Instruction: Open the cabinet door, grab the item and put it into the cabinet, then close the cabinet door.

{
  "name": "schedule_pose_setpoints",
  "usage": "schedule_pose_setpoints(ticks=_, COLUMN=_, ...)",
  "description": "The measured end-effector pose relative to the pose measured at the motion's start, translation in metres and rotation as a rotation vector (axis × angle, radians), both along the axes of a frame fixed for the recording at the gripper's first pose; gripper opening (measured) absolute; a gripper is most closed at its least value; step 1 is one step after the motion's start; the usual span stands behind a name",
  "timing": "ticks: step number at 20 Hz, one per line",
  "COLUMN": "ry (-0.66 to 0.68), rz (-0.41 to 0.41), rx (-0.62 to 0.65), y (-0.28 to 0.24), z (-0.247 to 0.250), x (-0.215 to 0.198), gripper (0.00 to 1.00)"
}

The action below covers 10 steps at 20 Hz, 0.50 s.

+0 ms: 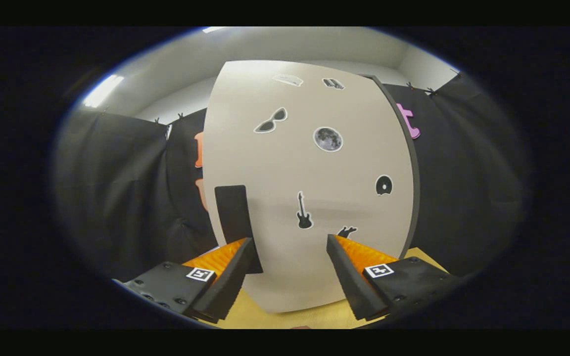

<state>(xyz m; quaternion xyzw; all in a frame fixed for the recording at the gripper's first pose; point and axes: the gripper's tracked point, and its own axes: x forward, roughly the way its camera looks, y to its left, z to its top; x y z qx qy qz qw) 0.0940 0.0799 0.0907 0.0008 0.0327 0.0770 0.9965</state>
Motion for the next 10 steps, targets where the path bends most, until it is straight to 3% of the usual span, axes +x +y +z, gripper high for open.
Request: schedule_pose_setpoints(ticks=10, ry=0.007, rz=-0.025, rx=-0.049, y=0.016, z=-0.001, x=0.039, gripper=0.95)
